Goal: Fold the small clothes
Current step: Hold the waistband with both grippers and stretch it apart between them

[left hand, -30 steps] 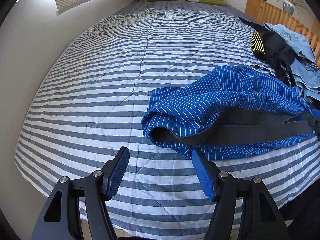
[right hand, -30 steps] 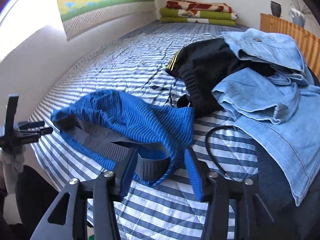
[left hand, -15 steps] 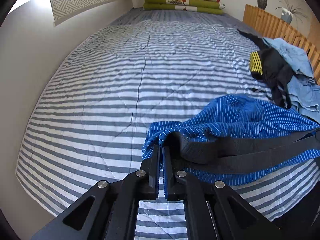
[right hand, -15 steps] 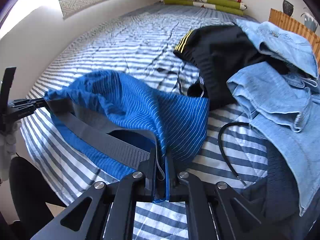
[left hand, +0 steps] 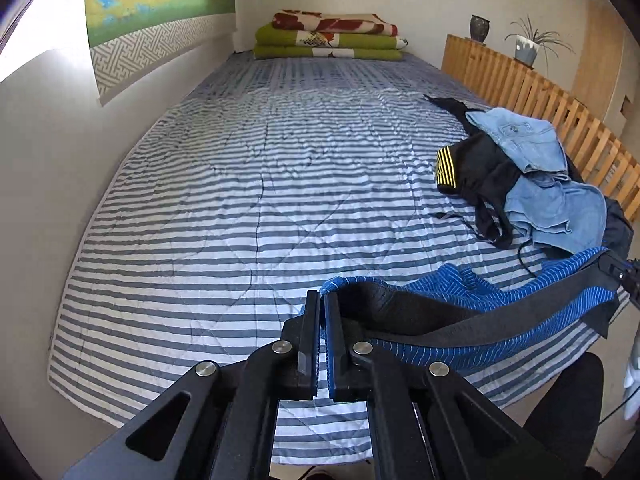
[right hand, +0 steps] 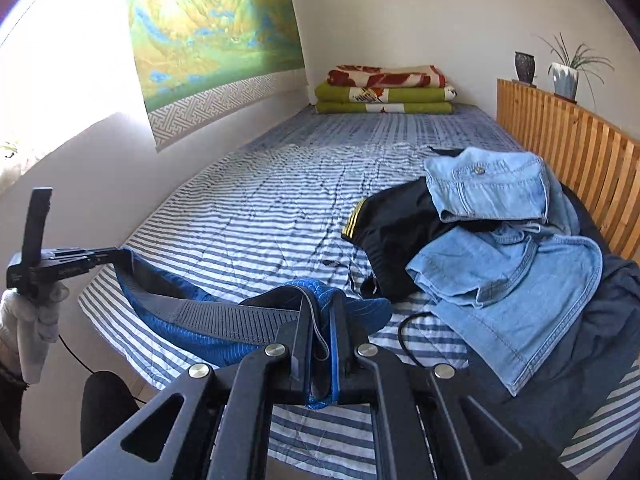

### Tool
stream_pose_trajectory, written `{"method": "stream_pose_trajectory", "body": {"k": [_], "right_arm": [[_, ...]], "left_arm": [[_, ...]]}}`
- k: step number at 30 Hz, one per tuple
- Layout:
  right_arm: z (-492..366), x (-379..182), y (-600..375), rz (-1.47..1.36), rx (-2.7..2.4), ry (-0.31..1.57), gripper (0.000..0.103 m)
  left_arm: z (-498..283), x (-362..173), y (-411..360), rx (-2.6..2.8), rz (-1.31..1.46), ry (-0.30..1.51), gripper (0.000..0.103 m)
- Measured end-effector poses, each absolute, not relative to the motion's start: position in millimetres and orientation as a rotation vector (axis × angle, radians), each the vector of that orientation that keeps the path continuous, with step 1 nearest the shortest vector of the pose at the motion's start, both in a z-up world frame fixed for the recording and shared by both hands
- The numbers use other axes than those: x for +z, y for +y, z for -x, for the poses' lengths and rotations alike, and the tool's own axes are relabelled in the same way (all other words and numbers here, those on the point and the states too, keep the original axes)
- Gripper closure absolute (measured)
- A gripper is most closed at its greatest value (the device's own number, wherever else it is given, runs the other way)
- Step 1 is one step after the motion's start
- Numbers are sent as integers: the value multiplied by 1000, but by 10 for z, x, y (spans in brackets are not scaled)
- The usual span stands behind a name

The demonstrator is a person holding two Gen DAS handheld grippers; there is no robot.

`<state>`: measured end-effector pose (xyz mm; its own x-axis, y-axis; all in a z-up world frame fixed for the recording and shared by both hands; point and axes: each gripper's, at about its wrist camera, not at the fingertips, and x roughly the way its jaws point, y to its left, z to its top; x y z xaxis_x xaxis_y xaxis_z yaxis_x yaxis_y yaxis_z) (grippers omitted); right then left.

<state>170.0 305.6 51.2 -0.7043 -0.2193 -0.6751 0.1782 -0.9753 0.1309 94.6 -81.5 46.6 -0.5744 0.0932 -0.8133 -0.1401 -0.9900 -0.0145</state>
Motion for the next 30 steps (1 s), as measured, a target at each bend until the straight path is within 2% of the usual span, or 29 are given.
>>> {"method": "stream_pose_trajectory", "body": {"k": [4,9,12,15,20,26,30], "right_arm": [[-1552,42,2920,-1253,-2733,128,97],[-1433,-430,2862,-1391,-2637,224,97],[-1295,-421,2949,-1377,-2675,171,97],[-1224,-218,3055,-1270,-2747,82,97],[-1395,-229,2951,-1287,-2627,155,97],[-1996,-672,2838,-1435,-2407,167,91],[-2151,-650,3045,-1431,-2430,5,87]], "left_arm": [[-642,-151,-721,2513,1568,25,102],[-487,-719,-570,2381,1691,27,102],[-335,-655,-578,2398,1664,-43,102],[-188,-559,-630,2447,1671,-13,99],[-318,-394,-734,2496,1617,63,97],[-694,-407,-523,2465,1551,184,87],[-662,-539,-270,2465,1549,311,69]]}}
